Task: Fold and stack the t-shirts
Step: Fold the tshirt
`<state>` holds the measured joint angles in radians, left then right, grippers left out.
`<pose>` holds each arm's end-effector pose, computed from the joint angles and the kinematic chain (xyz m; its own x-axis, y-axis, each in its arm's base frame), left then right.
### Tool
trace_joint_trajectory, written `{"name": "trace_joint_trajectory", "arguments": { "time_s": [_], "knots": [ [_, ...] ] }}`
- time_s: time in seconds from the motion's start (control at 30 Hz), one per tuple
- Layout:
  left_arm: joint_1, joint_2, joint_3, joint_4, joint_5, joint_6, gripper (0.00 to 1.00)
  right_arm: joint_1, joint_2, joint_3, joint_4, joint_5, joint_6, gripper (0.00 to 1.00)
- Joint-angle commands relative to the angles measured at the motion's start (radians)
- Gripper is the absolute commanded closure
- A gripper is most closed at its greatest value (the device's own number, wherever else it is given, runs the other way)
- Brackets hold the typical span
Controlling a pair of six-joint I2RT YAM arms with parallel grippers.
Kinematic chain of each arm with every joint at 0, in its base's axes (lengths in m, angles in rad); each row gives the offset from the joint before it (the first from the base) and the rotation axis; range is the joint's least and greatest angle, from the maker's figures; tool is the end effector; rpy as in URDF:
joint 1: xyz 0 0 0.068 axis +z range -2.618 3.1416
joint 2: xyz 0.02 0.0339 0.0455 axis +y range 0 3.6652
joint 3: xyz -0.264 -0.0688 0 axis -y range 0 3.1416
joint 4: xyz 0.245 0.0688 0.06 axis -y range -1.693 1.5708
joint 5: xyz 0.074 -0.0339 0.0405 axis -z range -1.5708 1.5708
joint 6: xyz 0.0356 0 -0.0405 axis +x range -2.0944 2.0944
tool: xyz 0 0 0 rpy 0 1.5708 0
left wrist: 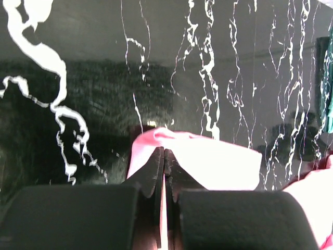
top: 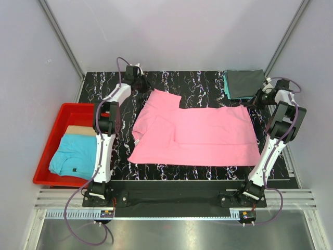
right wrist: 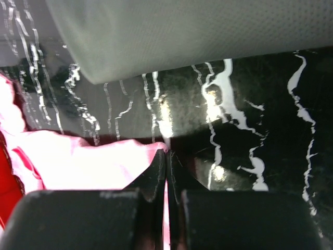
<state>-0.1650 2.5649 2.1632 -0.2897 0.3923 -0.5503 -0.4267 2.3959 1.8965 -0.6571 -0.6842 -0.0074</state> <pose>0.5626 -0.1075 0.1487 -0.7674 -0.3621 -0.5291 0.0481 0.7905 -0.6106 0.4632 -0.1859 0.1350 -0.8340 0.3728 -0.4068 0.0829 0.8135 0.5756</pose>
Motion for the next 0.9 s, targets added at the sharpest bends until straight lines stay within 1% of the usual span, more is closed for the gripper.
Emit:
{"name": "trace_joint_trajectory", "arguments": {
  "time_s": [0.0,0.03,0.07,0.1,0.13,0.17,0.23,0.3,0.33,0.4,0.47,0.5,0.53,0.6,0.63,0.67,0.77,0.8,0.87],
  "knots": [
    [0.005,-0.129,-0.038,0.072,-0.004,0.021,1.0,-0.001,-0.101,-0.01,0.08,-0.04,0.04,1.0],
    [0.005,-0.13,-0.046,0.076,-0.029,0.026,1.0,-0.001,-0.098,-0.005,0.074,-0.043,0.04,1.0],
    [0.005,-0.127,-0.049,0.066,-0.042,0.033,0.85,-0.001,-0.095,-0.004,0.07,-0.041,0.041,1.0],
    [0.005,-0.121,-0.034,0.046,-0.053,0.032,0.72,-0.001,-0.093,-0.002,0.067,-0.04,0.043,1.0],
    [0.004,-0.115,-0.014,0.015,-0.09,0.029,0.66,-0.001,-0.093,-0.004,0.063,-0.038,0.043,1.0],
    [0.002,-0.101,0.004,-0.067,-0.11,0.039,0.64,-0.001,-0.09,-0.004,0.062,-0.04,0.044,1.0],
    [-0.007,-0.116,0.011,-0.136,-0.173,0.079,0.57,0.0,-0.09,-0.002,0.065,-0.047,0.047,1.0],
    [-0.01,-0.143,-0.035,-0.121,-0.194,0.093,0.5,0.0,-0.086,-0.001,0.063,-0.061,0.055,1.0],
    [-0.008,-0.152,-0.069,-0.093,-0.198,0.107,0.48,0.002,-0.084,-0.001,0.063,-0.072,0.058,1.0],
    [-0.01,-0.155,-0.082,-0.057,-0.198,0.119,0.45,0.005,-0.09,-0.004,0.073,-0.08,0.061,1.0],
    [-0.01,-0.118,-0.043,-0.038,-0.156,0.128,0.44,0.006,-0.093,-0.011,0.08,-0.081,0.064,1.0],
    [-0.014,-0.101,-0.019,-0.06,-0.156,0.131,0.44,0.006,-0.09,-0.008,0.079,-0.083,0.064,1.0],
    [-0.018,-0.071,0.03,-0.118,-0.18,0.145,0.46,0.006,-0.084,-0.004,0.073,-0.083,0.061,1.0],
    [-0.031,-0.057,0.052,-0.19,-0.214,0.162,0.47,0.006,-0.078,0.006,0.059,-0.081,0.06,1.0],
    [-0.033,-0.07,0.043,-0.233,-0.246,0.18,0.48,0.006,-0.075,0.013,0.059,-0.086,0.06,1.0],
    [-0.034,-0.09,-0.03,-0.23,-0.256,0.187,0.48,0.006,-0.07,0.013,0.059,-0.089,0.061,1.0],
    [-0.034,-0.17,-0.155,-0.157,-0.256,0.2,0.47,0.006,-0.064,0.018,0.062,-0.106,0.069,1.0],
    [-0.036,-0.176,-0.17,-0.157,-0.253,0.205,0.47,0.006,-0.064,0.015,0.065,-0.107,0.069,1.0],
    [-0.036,-0.161,-0.145,-0.204,-0.23,0.219,0.49,0.006,-0.067,0.012,0.067,-0.106,0.069,1.0]
  ]
}}
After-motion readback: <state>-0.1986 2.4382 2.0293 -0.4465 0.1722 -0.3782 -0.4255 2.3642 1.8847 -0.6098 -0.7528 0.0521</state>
